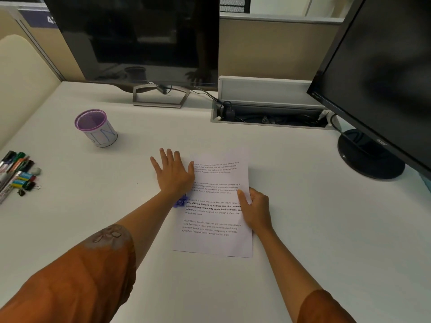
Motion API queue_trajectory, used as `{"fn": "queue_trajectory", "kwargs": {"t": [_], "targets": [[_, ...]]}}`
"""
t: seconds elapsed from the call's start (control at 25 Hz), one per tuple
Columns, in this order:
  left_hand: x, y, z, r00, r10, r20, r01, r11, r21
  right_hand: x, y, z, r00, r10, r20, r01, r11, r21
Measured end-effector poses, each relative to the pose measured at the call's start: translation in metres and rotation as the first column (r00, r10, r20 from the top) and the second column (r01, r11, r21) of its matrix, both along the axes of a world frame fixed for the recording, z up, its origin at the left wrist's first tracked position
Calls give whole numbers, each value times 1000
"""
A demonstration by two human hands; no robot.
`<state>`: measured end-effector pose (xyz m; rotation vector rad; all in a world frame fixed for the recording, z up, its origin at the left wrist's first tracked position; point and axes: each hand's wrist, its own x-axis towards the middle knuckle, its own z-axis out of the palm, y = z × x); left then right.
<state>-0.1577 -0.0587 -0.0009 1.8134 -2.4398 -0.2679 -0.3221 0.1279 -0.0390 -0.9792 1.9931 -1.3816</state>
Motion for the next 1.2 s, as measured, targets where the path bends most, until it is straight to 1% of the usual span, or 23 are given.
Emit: {"fn": "queue_trajectory", "kwargs": {"t": [0.04,0.08,0.28,0.48,0.6,0.8,0.92,1.0,1.08,1.2], "targets": [[0,2,2,998,-24,57,26,999,-29,0,0,0,1000,2,-4,-2,1000,0],[0,4,4,996,-35,81,38,998,-41,1,0,1,1000,2,-8,-2,1000,-1],[22,-4,4,999,-3,36,4,1000,-24,1,-1,0,1000,-6,-16,7,1000,14],[64,-28,-2,995,44,86,-35,994,-102,2,-1,0,1000,-5,-16,6,1000,19],[81,-38,-4,995,82,55,-72,985,-157,1,-2,1,1000,-3,-22,4,1000,23],[83,-37,5,993,17,-114,-46,964,-260,2,-2,-1,1000,-15,-3,15,999,35],[67,-14,11,947,-94,-308,-4,953,-302,1,-3,-2,1000,-8,-9,9,999,43],[54,10,13,883,-146,-447,33,967,-251,0,-2,-1,1000,-2,-5,3,999,45],[46,31,13,821,-140,-553,75,988,-138,1,-2,1,1000,8,18,-9,999,46],[41,55,8,770,-81,-633,146,988,50,-1,-2,8,997,12,80,-15,999,42]]}}
